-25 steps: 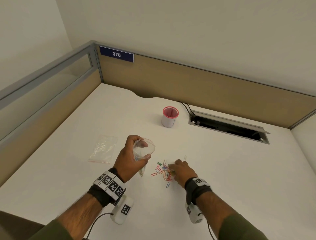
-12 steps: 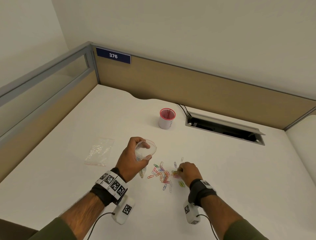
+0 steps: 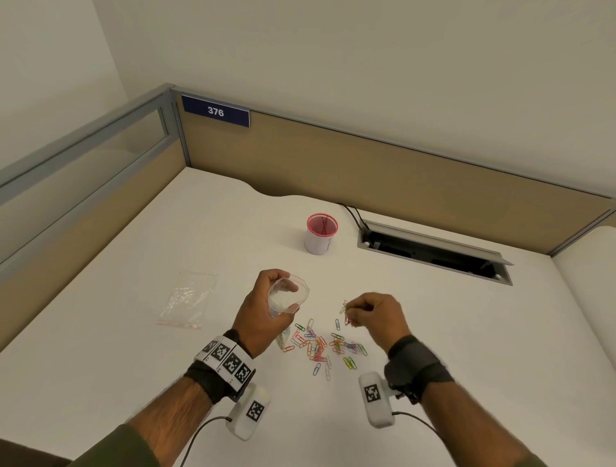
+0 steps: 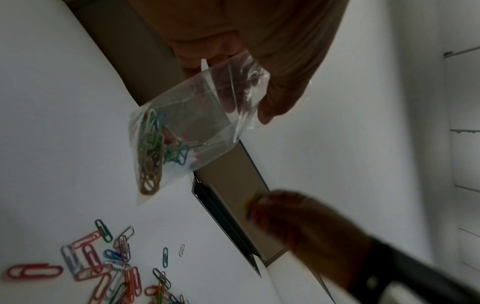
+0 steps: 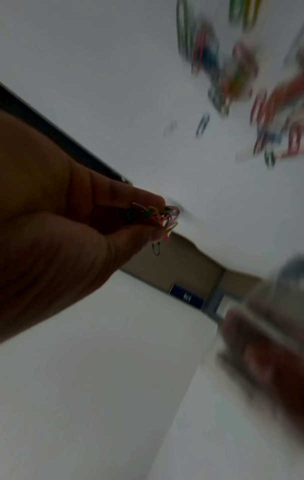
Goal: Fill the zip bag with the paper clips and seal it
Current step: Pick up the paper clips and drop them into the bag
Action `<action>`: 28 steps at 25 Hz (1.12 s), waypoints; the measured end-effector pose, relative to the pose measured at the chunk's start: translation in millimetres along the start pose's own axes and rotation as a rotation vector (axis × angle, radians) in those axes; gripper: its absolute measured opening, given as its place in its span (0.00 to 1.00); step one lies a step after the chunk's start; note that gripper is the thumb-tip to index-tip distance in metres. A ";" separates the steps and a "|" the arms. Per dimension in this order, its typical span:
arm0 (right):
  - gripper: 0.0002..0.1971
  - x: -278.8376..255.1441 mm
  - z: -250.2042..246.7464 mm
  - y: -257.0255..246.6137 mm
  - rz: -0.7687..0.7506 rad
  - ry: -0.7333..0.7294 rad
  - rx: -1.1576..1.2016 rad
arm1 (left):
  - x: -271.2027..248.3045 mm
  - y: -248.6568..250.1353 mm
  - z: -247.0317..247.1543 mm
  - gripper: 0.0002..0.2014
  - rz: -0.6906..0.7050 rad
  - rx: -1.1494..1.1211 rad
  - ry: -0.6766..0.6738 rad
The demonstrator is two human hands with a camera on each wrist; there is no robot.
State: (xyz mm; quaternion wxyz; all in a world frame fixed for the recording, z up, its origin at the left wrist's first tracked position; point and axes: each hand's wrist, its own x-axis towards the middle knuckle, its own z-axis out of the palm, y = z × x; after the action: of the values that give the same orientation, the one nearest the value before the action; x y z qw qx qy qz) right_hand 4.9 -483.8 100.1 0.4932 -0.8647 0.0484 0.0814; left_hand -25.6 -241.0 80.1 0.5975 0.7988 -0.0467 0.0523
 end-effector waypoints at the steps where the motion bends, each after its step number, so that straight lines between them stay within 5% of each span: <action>1: 0.04 -3.6 -6.6 -19.9 -0.039 -0.004 0.050 | 1.3 0.0 1.5 0.29 -0.006 -0.001 -0.001; 7: 0.04 -17.2 -8.9 -126.7 -0.287 -0.156 0.098 | 7.4 1.4 10.0 0.33 -0.010 0.001 0.001; 15: 0.09 -15.8 39.4 -130.9 -0.529 -0.242 -0.628 | 17.8 12.7 14.0 0.38 -0.025 -0.009 -0.003; 19: 0.10 -14.5 40.2 -137.1 -0.582 -0.288 -0.769 | 18.0 10.8 12.7 0.40 -0.032 -0.009 0.003; 24: 0.10 -11.3 37.6 -138.1 -0.611 -0.336 -0.728 | 17.6 9.3 10.1 0.39 -0.012 -0.025 0.010; 28: 0.08 5.2 9.4 -124.8 -0.585 -0.105 -0.399 | 14.2 7.2 4.7 0.39 0.005 -0.044 0.027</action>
State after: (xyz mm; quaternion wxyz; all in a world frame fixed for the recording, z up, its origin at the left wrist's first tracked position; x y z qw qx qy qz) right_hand 29.6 -412.3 199.9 0.3189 -0.9159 -0.2437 -0.0112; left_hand -12.4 -247.7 87.6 0.6153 0.7847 -0.0418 0.0633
